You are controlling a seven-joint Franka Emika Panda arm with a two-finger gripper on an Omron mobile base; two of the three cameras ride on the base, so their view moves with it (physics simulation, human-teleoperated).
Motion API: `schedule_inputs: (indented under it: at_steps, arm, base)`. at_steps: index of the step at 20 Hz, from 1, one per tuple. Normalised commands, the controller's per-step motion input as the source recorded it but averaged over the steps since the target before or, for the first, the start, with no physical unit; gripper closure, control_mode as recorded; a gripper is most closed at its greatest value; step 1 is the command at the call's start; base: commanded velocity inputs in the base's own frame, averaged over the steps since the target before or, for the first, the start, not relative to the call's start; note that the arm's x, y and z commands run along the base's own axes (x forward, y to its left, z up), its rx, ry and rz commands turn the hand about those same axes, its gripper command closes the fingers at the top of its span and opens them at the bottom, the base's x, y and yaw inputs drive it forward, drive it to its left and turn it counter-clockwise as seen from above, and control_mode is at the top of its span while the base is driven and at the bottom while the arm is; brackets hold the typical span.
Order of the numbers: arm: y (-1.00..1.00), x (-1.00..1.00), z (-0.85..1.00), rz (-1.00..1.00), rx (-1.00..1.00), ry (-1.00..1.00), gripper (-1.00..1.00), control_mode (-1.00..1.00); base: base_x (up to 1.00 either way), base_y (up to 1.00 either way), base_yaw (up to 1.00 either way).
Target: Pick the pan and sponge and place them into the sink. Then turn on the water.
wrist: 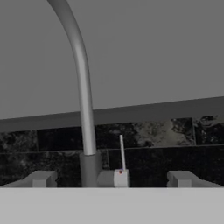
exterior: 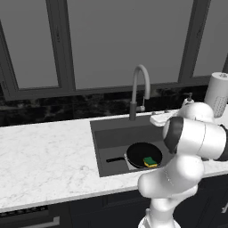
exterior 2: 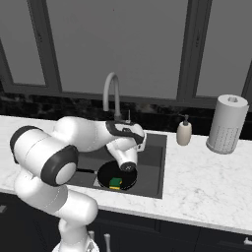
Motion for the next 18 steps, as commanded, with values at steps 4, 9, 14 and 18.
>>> schedule_inputs:
  at_steps: [4, 9, 14, 18]
  arm:
    - [0.0, 0.32, 0.0, 0.0, 0.0, -0.01, -1.0, -1.0]
    - [0.02, 0.36, 0.0, 0.0, 0.0, -0.02, -1.0, -1.0]
    - [0.1, 0.3, -0.02, 0.0, 0.0, -0.02, -1.0, -1.0]
    - [0.09, 0.25, -0.03, 0.0, 0.0, -0.01, -1.0, -1.0]
  base:
    - [0.0, 0.0, 0.0]
    - [0.0, 0.0, 0.0]
    - [0.0, 0.0, 0.0]
    - [0.0, 0.0, 0.0]
